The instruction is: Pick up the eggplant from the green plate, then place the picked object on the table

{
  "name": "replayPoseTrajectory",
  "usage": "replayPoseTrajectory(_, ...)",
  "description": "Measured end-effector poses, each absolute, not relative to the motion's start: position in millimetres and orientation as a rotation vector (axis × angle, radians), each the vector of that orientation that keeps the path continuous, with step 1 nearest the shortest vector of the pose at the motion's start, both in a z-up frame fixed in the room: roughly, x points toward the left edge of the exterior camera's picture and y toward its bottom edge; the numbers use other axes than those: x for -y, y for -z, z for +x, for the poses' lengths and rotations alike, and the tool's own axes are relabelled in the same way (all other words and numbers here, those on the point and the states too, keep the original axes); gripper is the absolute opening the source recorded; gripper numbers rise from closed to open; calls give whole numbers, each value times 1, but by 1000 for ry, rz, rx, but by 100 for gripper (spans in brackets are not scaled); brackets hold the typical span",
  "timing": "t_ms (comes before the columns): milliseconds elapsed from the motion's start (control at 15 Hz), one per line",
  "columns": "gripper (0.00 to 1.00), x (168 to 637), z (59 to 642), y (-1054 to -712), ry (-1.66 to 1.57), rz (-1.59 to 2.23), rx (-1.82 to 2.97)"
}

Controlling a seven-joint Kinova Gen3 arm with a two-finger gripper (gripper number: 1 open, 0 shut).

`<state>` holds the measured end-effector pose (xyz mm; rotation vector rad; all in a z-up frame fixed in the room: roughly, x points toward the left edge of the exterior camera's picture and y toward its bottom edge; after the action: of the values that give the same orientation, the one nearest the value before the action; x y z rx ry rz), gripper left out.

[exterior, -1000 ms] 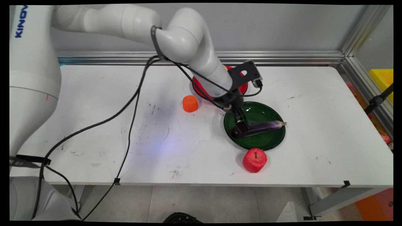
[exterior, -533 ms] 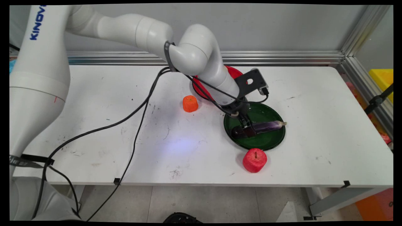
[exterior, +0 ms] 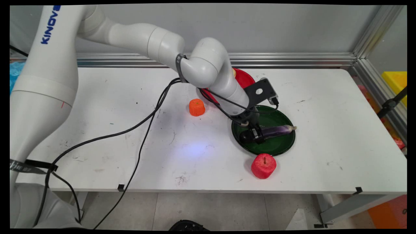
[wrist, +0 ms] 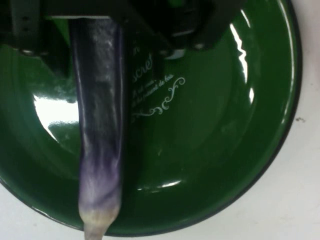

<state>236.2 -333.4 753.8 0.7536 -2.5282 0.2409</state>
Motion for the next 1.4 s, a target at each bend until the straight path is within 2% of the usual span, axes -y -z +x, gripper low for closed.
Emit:
replayPoseTrajectory(533,0,333,234,-754,-229,752,2520)
replayPoseTrajectory(933,0,339,245,-792,-217,721,2515)
replayPoseTrajectory(1400,0,325,295,-836,-176,689,2585)
